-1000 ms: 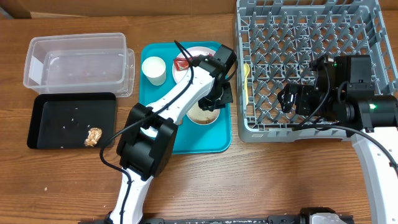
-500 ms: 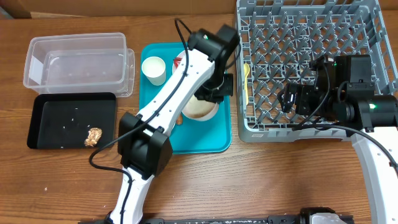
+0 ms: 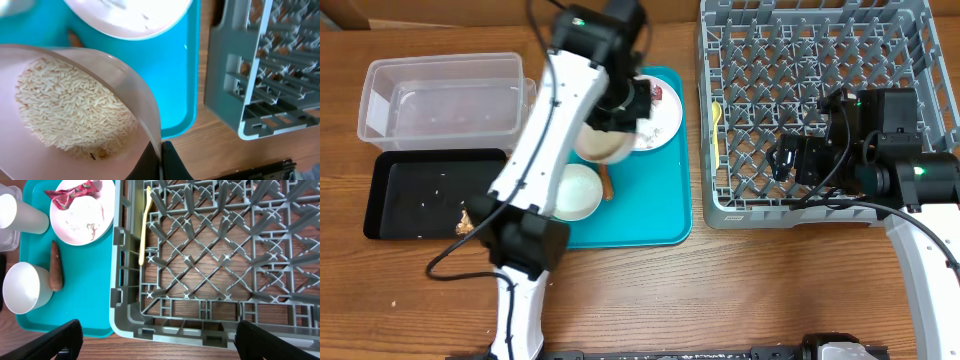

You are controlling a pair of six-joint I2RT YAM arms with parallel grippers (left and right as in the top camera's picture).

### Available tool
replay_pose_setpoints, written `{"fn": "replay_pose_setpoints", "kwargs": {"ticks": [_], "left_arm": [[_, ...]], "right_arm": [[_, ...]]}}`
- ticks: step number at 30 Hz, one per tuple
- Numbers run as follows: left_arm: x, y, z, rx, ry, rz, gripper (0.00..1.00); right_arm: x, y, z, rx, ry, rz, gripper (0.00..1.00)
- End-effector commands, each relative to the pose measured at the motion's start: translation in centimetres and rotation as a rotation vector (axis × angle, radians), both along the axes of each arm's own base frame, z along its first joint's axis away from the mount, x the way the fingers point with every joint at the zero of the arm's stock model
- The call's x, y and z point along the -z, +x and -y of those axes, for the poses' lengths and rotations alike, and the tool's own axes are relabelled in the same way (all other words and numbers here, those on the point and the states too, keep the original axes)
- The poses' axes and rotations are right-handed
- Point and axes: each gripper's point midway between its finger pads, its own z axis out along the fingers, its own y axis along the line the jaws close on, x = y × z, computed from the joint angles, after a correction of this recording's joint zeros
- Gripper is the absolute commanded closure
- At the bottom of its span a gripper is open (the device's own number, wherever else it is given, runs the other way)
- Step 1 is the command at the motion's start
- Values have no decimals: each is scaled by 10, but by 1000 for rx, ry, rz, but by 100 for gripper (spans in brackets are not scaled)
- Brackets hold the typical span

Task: Sort waste into correct bins and load items into the dishwasher
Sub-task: 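Lift the rice bowl and carry it left over the black tray, then tip the rice bowl to pour rice onto the black tray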

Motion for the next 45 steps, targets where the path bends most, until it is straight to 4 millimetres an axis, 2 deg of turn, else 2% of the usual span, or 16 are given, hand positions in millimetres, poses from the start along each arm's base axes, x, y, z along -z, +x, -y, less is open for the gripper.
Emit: {"fn": "replay_pose_setpoints", "kwargs": {"ticks": [1,5,9,14,19,24,29,36,45], "left_arm": [[-59,-8,-31,8,-55,149,96],[-75,-8,-82,-88,-50,183,96],[-75,-13,-131,-168,-57,171,96],[-57,-25,-176,-239,-107,102,96],[-27,-40,-216,-277,-116,16,96],[-5,-43,-239,-260,-249,33,96],[2,-45,-256,-235,-440,133,96],[14,-53,-281,-221,-587,287,96],[41,-60,-329,-385,-724,455,96]], "right_arm": [[-11,6,-1,-3,-2,32,0],[-11,6,-1,-3,-2,36,0],[-12,7,-1,-3,-2,38,0],[-12,7,-1,-3,-2,37,0],[-12,7,-1,-3,-2,38,0],[-12,7,-1,-3,-2,39,0],[-12,7,-1,-3,-1,39,0],[-12,7,-1,-1,0,37,0],[-11,6,-1,-1,1,34,0]]}}
